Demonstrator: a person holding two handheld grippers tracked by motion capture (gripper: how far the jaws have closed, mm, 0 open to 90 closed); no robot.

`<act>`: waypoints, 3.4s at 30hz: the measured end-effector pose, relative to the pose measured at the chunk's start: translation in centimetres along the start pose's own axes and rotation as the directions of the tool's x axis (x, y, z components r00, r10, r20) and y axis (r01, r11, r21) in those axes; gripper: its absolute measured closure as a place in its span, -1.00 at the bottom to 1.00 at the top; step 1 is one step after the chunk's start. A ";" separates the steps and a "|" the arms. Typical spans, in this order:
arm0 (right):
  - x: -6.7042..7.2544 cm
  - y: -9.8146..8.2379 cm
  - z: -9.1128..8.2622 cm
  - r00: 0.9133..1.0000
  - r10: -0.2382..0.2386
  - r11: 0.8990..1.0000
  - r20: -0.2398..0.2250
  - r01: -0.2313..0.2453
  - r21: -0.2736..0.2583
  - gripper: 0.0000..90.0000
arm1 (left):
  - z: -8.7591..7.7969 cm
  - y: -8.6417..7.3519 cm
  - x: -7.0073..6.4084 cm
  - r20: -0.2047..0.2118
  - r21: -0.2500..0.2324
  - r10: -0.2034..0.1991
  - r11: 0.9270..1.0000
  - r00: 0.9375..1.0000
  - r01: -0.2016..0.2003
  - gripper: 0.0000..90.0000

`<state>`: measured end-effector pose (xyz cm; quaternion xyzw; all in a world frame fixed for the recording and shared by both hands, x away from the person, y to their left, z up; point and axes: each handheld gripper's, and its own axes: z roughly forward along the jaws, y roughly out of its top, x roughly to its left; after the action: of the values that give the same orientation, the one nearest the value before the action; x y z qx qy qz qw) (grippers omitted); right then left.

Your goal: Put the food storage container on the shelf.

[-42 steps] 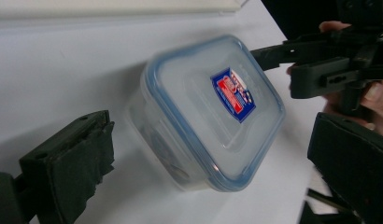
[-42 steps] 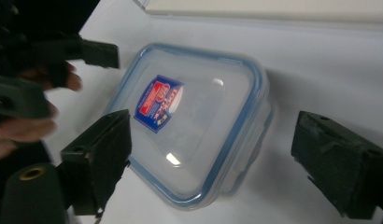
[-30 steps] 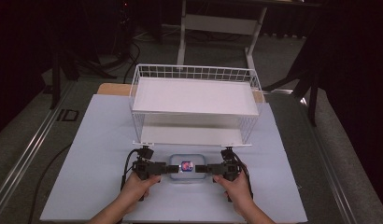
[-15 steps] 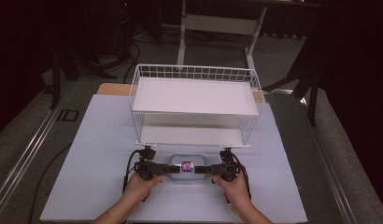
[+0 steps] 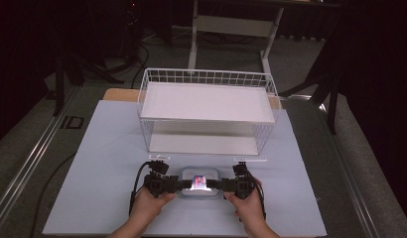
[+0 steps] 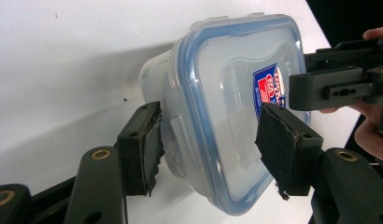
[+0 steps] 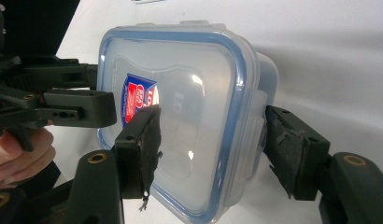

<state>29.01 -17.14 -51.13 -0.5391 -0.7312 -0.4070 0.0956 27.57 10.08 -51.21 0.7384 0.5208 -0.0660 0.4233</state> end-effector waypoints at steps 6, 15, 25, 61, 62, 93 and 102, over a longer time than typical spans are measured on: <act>0.6 -0.3 -0.3 1.000 -0.025 1.000 0.018 0.025 -0.013 -0.15 | -0.5 -0.7 -0.7 -0.025 -0.033 0.003 0.999 1.000 -0.004 0.01; 1.1 0.3 -0.8 0.997 -0.077 0.995 0.025 0.078 -0.060 -0.15 | -1.1 -0.2 -0.9 -0.019 -0.107 0.035 0.994 0.999 -0.037 0.04; 1.5 3.4 -2.0 0.991 -0.125 0.982 0.048 0.130 -0.138 -0.15 | -1.4 3.1 -1.2 -0.027 -0.179 0.092 0.979 0.995 -0.096 0.05; -3.0 8.0 2.0 0.991 -0.086 0.961 0.099 0.109 -0.253 -0.18 | 3.5 8.8 3.8 -0.033 -0.270 0.098 0.957 0.995 -0.103 0.04; -3.0 8.1 2.0 0.991 -0.087 0.960 0.101 0.111 -0.256 -0.18 | 3.5 8.8 3.8 -0.033 -0.270 0.098 0.957 0.995 -0.103 0.04; -4.2 10.0 3.4 0.980 -0.080 0.946 0.184 0.132 -0.294 -0.31 | 5.2 9.3 5.5 -0.034 -0.280 0.090 0.955 0.995 -0.096 -0.07; -3.5 9.1 2.3 0.972 -0.119 0.934 0.203 0.178 -0.309 -0.28 | 3.9 8.4 4.4 -0.028 -0.282 0.121 0.951 0.992 -0.124 -0.07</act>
<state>38.98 -17.24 -50.16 -0.5251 -0.6985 -0.4774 -0.0924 37.83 9.69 -51.34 0.7015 0.4802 0.0392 0.5251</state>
